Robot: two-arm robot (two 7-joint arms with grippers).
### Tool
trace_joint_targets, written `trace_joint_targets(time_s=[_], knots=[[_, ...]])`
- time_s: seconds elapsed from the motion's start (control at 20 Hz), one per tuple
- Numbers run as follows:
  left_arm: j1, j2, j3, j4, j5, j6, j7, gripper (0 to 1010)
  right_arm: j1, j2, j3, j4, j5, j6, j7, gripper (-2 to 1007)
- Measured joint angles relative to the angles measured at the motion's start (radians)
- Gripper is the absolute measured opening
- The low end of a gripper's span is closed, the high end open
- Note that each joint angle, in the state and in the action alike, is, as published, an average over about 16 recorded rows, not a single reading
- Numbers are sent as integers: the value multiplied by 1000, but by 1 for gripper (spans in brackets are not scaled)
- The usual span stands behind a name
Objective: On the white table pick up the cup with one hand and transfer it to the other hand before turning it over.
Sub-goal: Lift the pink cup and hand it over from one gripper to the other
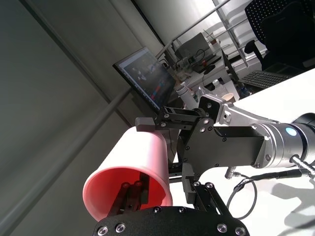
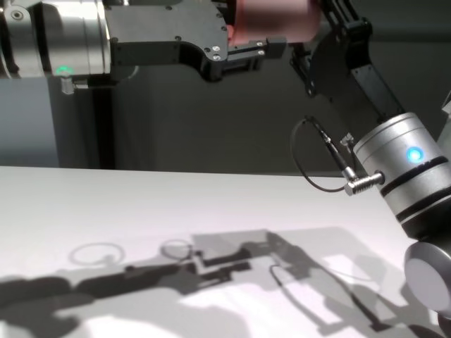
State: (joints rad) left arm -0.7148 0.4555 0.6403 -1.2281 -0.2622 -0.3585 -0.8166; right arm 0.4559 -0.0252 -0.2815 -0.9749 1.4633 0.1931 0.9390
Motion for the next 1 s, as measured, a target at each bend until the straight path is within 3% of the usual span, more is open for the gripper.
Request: trace_joint_targets(time_s=[0.55, 1.0], knots=[[3, 1, -2, -2, 0, 0, 2, 816, 0, 0, 0, 0, 0, 0, 0, 733], [21, 10, -14, -16, 0, -1, 8, 983, 0, 0, 0, 0, 0, 0, -1, 733]])
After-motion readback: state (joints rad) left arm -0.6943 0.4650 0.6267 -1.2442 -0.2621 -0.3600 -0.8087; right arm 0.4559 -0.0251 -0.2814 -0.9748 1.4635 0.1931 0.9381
